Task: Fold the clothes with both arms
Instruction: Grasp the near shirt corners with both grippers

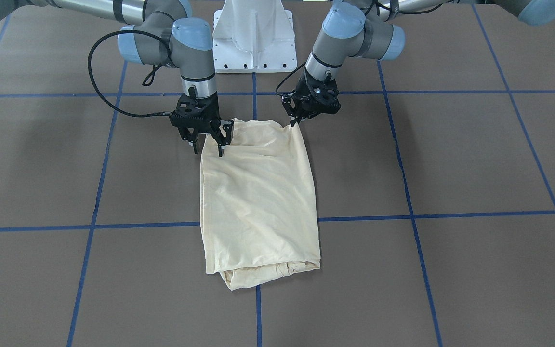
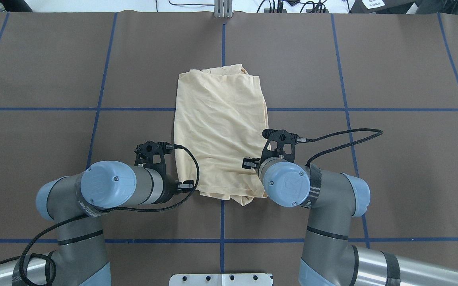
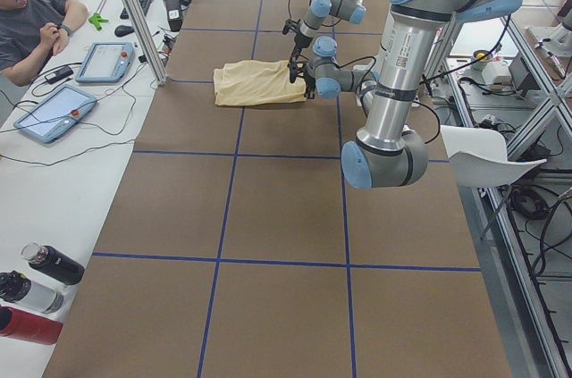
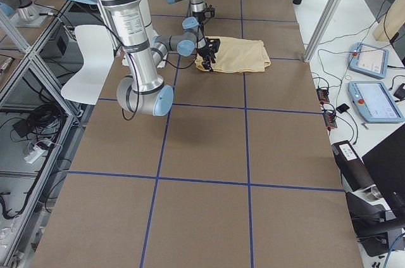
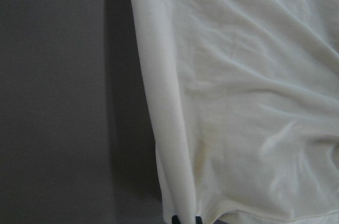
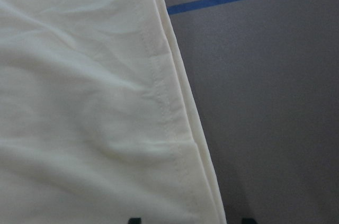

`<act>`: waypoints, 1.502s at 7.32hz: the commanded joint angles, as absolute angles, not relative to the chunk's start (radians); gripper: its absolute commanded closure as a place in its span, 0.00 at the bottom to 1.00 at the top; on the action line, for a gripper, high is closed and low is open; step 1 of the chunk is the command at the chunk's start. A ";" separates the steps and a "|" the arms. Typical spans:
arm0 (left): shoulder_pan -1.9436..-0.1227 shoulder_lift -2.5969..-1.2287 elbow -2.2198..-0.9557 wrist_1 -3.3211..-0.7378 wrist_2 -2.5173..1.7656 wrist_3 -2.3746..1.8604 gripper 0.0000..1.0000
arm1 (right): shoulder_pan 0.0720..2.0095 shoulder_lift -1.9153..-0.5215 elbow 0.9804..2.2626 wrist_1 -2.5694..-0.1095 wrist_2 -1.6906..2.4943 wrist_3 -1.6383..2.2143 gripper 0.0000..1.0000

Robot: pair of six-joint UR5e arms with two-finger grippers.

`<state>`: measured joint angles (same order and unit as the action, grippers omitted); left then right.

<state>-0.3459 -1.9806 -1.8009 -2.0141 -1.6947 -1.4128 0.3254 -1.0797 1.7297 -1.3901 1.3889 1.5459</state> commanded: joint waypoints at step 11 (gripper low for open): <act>-0.347 -1.980 -1.807 -2.014 -1.695 -1.413 1.00 | 0.284 -1.054 1.706 -1.393 1.338 1.565 0.88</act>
